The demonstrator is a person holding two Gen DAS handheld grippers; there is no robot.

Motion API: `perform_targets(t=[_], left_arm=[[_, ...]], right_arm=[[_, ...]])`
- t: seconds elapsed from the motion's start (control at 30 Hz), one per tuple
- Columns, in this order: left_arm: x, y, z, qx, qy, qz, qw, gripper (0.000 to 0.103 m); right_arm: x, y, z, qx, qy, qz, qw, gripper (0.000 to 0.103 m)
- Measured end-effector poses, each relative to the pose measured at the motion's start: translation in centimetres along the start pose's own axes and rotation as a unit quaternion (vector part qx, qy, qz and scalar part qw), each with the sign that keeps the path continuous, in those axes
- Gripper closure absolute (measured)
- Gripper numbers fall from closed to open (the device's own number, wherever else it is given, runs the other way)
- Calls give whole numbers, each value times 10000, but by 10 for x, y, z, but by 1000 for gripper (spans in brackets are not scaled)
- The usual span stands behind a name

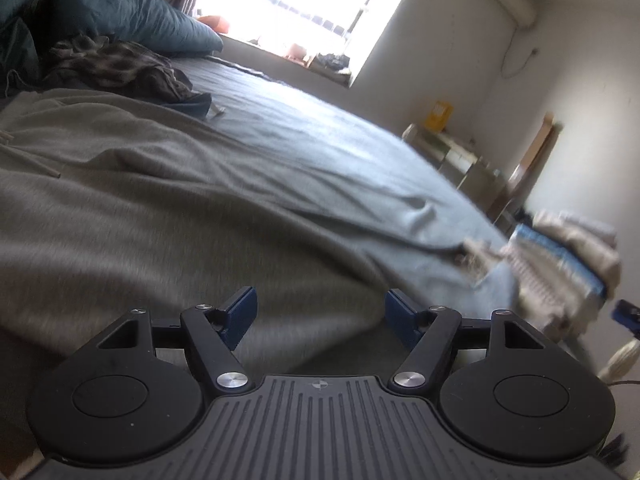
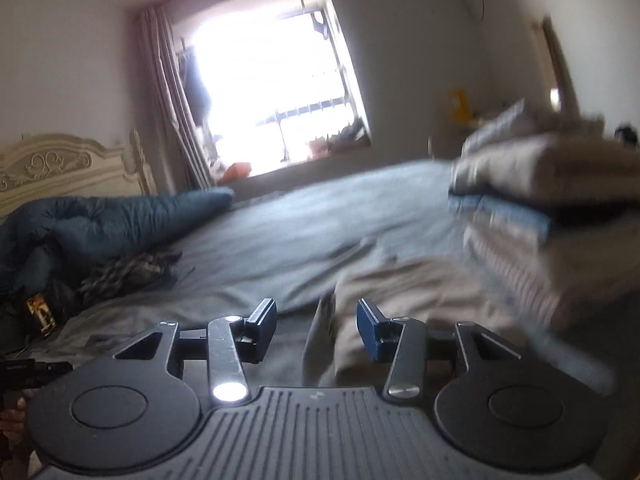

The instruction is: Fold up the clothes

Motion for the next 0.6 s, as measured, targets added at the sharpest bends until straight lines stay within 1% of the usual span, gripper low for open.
perform_targets(t=[0.07,0.1,0.17,0.23,0.27,0.3,0.37,0.4,0.47,0.5,0.57,0.6], left_arm=[[-9,-12,6,51,200,262,9994,32],[-14,-18,11,57,323,426,9986,32],[-23,-30,20,71,572,783,9953,32],[-32,-41,28,83,823,1171,9897,32],[-37,-46,32,74,887,1366,9866,32],[-42,-50,35,69,922,1505,9843,32],[-48,-56,39,48,906,1635,9824,32],[-51,-58,41,38,898,1700,9813,32],[-56,-61,44,2,886,1787,9799,32],[-57,-61,45,-25,887,1820,9793,32],[-59,-59,47,-110,967,1949,9760,32],[-60,-58,48,-147,1011,2014,9742,32]], right_arm=[[-15,-38,30,611,63,398,9973,56],[-24,-53,40,788,-4,539,9954,56],[-37,-74,53,941,-43,812,9922,55],[-52,-83,62,1027,-72,1101,9886,52],[-53,-85,64,1062,0,1150,9877,51],[-51,-83,66,1118,90,1135,9872,50],[-43,-85,69,1272,281,990,9865,41],[-43,-86,75,1359,231,936,9860,38],[-36,-80,80,1424,206,706,9871,38],[-30,-75,80,1419,219,550,9881,41],[-18,-64,82,1408,244,238,9894,58],[-11,-59,82,1402,257,82,9898,77]])
Point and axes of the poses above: each gripper's, at about its wrist camera, not at the fingertips, and z roughly the way its jaws point, x to its left, y to its top, the point moved 10 cm from there along z, roughly the way its jaws point, and after that the axes turned 8 degrees about y, right-handed, at the moved point
